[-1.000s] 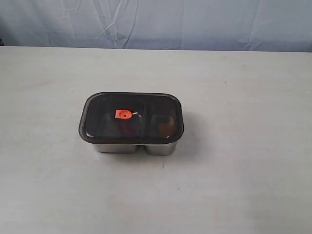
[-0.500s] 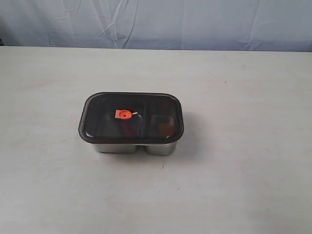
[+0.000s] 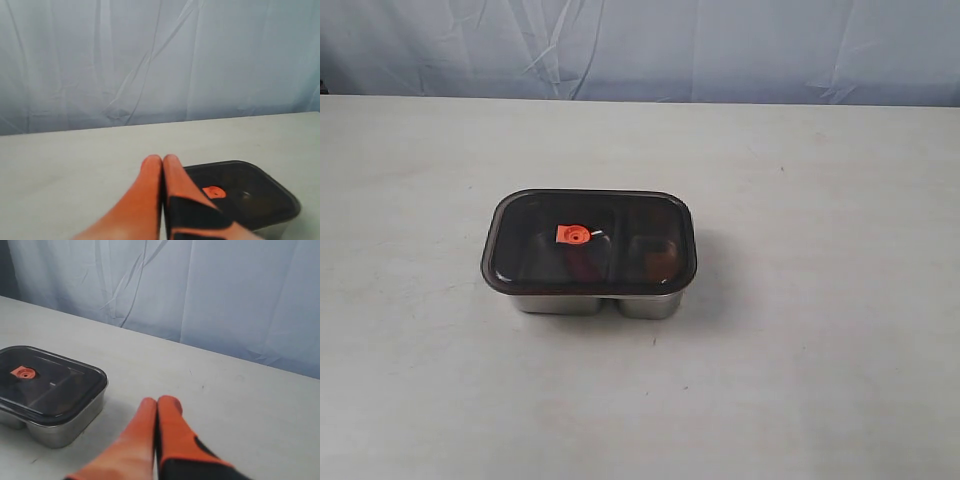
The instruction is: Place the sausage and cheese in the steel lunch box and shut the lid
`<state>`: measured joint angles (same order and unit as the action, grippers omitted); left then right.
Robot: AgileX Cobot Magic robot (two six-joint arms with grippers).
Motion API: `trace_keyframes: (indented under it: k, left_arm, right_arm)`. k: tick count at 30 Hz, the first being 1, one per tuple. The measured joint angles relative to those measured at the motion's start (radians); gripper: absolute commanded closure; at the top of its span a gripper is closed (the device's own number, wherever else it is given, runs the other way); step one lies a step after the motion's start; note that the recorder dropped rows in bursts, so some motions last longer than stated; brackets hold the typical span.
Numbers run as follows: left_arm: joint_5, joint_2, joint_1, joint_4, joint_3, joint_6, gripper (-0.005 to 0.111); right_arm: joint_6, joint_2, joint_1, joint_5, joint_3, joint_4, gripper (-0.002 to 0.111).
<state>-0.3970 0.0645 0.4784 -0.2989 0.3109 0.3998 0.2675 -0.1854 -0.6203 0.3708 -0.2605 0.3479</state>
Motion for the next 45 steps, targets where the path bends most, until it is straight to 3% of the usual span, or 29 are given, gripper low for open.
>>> trace_keyframes:
  k: [4,14,20,29,33,41,45]
  left_arm:
    - [0.008,0.0,0.0,-0.15,-0.005,0.002,0.107]
    - [0.002,0.0,0.0,-0.099,-0.007,0.006,0.107]
    - [0.002,0.0,0.0,-0.099,-0.007,0.006,0.107]
    - [-0.001,-0.03,-0.004,-0.099,-0.007,0.006,0.107]
    - [0.02,-0.058,-0.062,-0.099,-0.031,0.006,0.107]
    - [0.071,-0.06,-0.247,-0.099,-0.146,0.006,0.107]
    - [0.071,-0.06,-0.291,-0.099,-0.18,0.006,0.107]
  right_arm:
    - [0.0,0.0,0.0,0.0,0.0,-0.009,0.109]
    - [0.0,0.0,0.0,0.0,0.0,-0.02,0.109]
    - [0.0,0.0,0.0,-0.008,0.052,-0.214,0.109]
    - [0.002,0.0,0.0,-0.044,0.221,-0.354,0.109]
    - [0.002,0.0,0.0,-0.084,0.253,-0.412,0.109]
    - [0.002,0.0,0.0,-0.123,0.257,-0.428,0.109]
    - [0.002,0.0,0.0,-0.123,0.257,-0.428,0.109]
